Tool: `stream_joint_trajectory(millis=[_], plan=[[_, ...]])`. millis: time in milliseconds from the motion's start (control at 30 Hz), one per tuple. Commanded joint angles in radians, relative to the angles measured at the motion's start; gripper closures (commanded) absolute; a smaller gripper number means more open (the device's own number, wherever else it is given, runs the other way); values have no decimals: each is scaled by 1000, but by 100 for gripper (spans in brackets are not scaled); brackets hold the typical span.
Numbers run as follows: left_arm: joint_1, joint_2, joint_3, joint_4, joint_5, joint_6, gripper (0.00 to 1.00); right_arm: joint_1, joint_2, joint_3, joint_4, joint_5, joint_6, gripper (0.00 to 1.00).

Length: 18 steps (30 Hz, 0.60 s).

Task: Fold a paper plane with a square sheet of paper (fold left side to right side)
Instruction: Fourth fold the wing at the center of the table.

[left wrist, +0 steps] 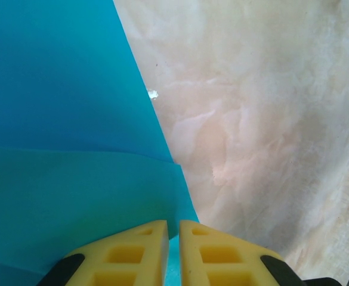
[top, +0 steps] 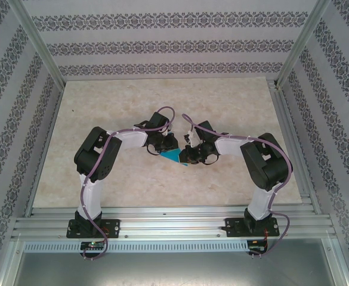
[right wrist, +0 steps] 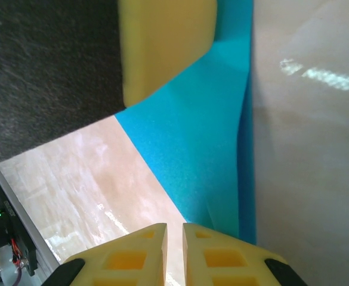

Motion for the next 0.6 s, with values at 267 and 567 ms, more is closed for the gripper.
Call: stream_joint_trajectory(millis=[267,567], plan=[[6,30,-24,-60,-45,27,84,-20,49,-84,16,1,1,86],[41,-22,-8,-91,-46,70,83,-38,61,-183,-6,53,5,89]])
